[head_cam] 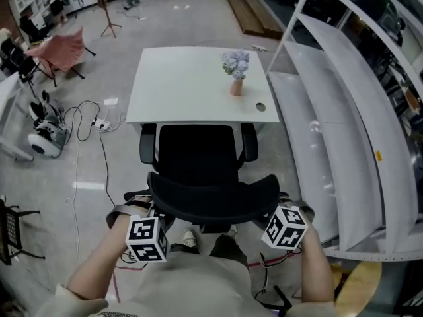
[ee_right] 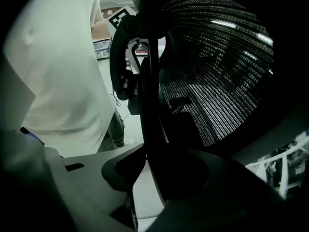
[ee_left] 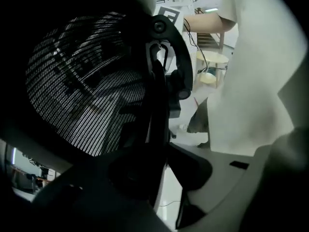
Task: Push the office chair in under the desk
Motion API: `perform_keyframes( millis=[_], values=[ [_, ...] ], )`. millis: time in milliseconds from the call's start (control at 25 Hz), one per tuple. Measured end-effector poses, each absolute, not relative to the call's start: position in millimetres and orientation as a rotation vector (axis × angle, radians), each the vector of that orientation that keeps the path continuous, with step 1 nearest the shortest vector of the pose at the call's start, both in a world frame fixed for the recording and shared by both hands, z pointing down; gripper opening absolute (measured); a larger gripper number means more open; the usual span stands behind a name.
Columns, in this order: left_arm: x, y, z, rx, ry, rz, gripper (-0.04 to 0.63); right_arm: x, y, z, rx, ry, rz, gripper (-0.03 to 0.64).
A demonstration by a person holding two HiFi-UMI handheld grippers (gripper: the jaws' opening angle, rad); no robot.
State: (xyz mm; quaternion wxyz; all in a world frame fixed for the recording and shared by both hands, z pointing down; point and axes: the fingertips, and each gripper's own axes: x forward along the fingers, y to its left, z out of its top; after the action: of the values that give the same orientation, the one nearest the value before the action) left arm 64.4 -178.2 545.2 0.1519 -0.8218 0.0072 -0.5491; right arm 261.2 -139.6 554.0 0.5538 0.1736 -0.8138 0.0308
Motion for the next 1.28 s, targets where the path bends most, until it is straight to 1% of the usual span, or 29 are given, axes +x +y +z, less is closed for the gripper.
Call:
perform_keyframes(
  millis=[160,440,720,1280],
  values=[
    [78.0,-191.1,544.5,-2.334,0.062,-1.566,0.126,274.6,-152.2,550.8,0.365,-1.938,0.103,0.126],
    [102.6,-221.1,541.8,-2.350,0.140,-1.560,0.127,301.0,-196.3,548.9,0.334,-1.951,0.016,0.127],
    [128.9,-270.1,544.5,-2.367,0.182,-1.624,0.126,328.9,-250.2,549.2,0.289,-1.975,0.015,0.126],
    [142.3,-390.3,547.3,-2.281,0.376,-1.685,0.147,342.3,-365.7,548.4,0.324,-1.991,-0.041,0.126]
  ],
)
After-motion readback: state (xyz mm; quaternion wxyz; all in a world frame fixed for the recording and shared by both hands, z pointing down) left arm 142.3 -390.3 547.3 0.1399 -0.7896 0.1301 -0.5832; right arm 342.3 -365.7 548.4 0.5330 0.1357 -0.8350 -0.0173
